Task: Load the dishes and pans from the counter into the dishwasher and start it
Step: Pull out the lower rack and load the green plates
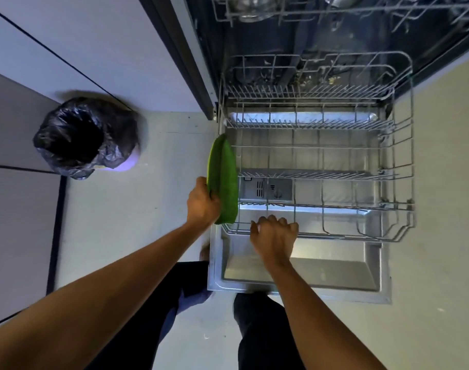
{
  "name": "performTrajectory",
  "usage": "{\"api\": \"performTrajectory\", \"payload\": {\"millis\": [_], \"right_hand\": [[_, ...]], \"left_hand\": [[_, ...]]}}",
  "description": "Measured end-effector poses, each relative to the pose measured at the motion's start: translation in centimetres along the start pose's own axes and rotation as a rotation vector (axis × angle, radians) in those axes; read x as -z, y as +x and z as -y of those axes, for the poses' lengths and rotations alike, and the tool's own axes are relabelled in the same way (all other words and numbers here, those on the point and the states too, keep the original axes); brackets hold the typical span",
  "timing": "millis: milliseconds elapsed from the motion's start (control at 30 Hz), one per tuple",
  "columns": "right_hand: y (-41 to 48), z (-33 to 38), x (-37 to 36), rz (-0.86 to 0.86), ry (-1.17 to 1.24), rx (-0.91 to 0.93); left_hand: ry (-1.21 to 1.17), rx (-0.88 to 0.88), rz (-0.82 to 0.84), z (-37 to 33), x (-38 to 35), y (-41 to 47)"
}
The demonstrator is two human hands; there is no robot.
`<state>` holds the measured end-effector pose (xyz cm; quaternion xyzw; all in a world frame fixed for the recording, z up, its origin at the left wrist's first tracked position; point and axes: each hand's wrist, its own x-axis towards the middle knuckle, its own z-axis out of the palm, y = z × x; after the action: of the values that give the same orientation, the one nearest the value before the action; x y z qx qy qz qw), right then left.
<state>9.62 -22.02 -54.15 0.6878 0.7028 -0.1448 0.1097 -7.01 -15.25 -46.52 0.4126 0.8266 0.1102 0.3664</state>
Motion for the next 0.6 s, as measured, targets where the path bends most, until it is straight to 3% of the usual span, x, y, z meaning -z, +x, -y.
{"api": "performTrajectory", "payload": {"millis": [300, 600], "right_hand": [[1.0, -2.5, 0.9, 0.009, 0.122, 0.101], [2.0, -4.3, 2.0, 0.153, 0.138, -0.018]], "left_hand": [[0.052, 0.024, 0.065, -1.2, -1.0, 1.0], [0.098, 0.006, 0.150, -1.1, -3.8, 1.0]]}}
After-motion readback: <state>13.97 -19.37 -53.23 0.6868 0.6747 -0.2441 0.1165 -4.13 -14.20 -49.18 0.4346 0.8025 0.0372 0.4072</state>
